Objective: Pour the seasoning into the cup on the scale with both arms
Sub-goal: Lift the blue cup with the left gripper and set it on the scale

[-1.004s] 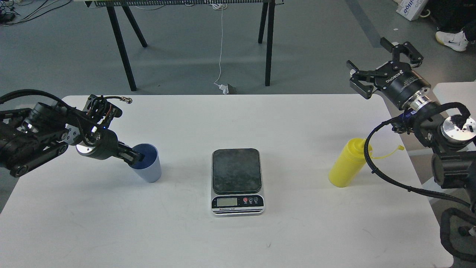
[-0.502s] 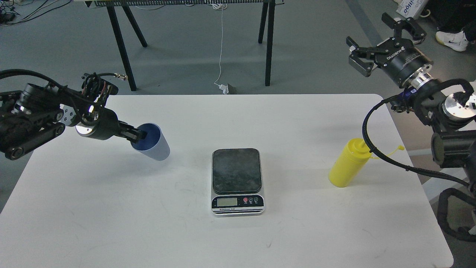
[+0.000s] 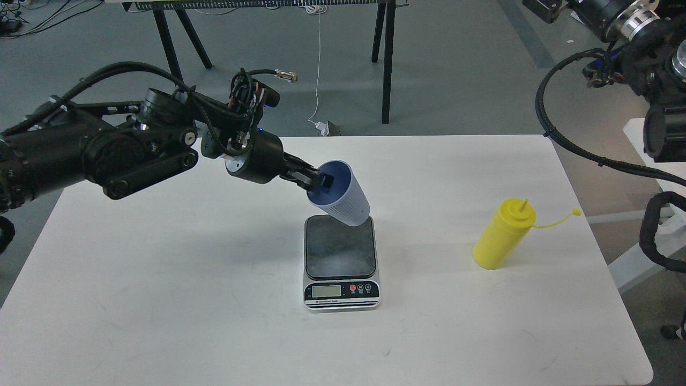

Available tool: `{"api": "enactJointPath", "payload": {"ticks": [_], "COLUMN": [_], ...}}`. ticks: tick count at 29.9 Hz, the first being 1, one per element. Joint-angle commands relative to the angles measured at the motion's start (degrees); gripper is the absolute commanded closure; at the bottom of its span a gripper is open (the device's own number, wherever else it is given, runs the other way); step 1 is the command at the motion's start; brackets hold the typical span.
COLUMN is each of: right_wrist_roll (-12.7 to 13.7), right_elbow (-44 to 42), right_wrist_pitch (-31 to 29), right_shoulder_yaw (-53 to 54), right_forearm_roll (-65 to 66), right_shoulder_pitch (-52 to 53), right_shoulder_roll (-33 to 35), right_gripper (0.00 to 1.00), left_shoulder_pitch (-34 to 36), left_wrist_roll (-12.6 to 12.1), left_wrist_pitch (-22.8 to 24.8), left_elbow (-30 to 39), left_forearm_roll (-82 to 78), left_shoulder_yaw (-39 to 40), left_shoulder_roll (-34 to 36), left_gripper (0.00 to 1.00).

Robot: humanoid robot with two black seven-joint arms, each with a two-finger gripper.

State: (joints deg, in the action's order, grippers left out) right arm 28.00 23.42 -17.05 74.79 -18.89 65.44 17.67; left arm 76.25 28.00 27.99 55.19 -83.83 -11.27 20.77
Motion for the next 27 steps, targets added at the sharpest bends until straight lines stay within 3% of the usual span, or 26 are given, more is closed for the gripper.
{"api": "enactJointPath", "payload": {"ticks": [1,19,27], "right_wrist_roll": [0.0,0.0,0.0], "right_elbow": [0.0,0.0,0.0], "right_wrist_pitch": [0.0,-0.2,-0.3], "right_shoulder_yaw": [0.0,0.0,0.1], "right_forearm_roll": [0.0,0.0,0.0], "right_shoulder_pitch": [-0.2,-2.2,-3.4], "right_shoulder_roll": [0.6,0.8,0.9], "right_gripper": [0.0,0.0,0.0], "left_shoulder_pitch": [-1.5,-3.8,-5.2], "left_wrist_roll": [0.0,0.0,0.0], "left_wrist_pitch": [0.0,0.0,0.0], "left_elbow": [-0.6,-3.3,-3.5], "left_forearm_roll": [-3.4,-4.3,-4.2], "left_shoulder_yaw": [-1.6,-1.2,-0.9], "left_shoulder_roll": [-1.8,-2.0,-2.7], "left_gripper": [0.99,0.97,0.9]}}
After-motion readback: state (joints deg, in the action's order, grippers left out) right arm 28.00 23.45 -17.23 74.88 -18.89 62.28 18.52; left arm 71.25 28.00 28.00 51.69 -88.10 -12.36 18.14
